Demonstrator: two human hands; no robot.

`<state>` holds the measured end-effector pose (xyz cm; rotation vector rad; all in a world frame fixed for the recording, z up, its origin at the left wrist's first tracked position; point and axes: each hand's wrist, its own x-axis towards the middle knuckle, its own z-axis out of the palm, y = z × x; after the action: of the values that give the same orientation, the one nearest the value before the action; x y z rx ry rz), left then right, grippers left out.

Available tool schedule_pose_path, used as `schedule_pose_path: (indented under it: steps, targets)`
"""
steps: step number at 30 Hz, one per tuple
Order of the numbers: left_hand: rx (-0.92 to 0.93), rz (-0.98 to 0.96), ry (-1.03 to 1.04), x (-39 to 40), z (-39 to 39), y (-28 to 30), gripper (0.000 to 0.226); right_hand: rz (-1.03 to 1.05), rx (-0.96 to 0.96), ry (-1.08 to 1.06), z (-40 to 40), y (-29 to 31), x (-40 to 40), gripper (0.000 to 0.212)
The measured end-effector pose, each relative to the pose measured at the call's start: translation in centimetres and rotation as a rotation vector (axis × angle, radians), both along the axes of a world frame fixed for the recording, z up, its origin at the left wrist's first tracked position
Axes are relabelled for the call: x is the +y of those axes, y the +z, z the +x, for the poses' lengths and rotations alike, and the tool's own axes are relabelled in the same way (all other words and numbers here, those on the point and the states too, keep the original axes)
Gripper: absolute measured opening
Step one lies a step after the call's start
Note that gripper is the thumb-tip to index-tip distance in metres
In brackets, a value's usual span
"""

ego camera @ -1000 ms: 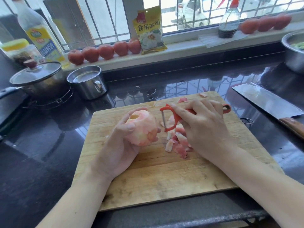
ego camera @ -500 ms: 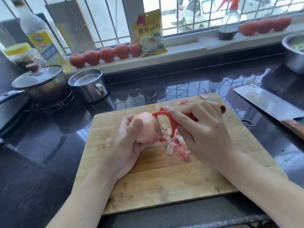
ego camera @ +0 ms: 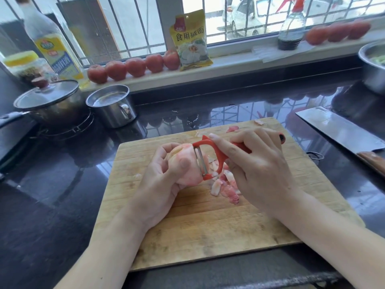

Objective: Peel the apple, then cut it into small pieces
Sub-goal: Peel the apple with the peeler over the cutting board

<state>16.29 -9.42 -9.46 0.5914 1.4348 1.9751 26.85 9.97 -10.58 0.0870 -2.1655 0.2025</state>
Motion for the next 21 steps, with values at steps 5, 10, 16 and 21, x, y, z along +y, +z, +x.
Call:
schedule_pose_path:
  steps: [5,10,16,21]
  targets:
    - [0.035,-0.002,-0.002,-0.1,-0.1,-0.3,0.086,-0.04,-0.029,-0.006,-0.1,-0.1,0.0,0.037]
    - [-0.046,0.078,0.03,-0.3,-0.2,-0.1,0.097,-0.137,-0.13,-0.193,-0.4,-0.1,2.5,0.036]
    - [-0.014,0.104,0.134,0.0,-0.2,0.0,0.097,-0.092,-0.151,-0.284,-0.6,-0.7,2.2,0.038]
    - [0.167,0.043,0.101,0.3,0.1,0.3,0.115,-0.098,-0.024,-0.04,-0.1,0.1,1.0,0.035]
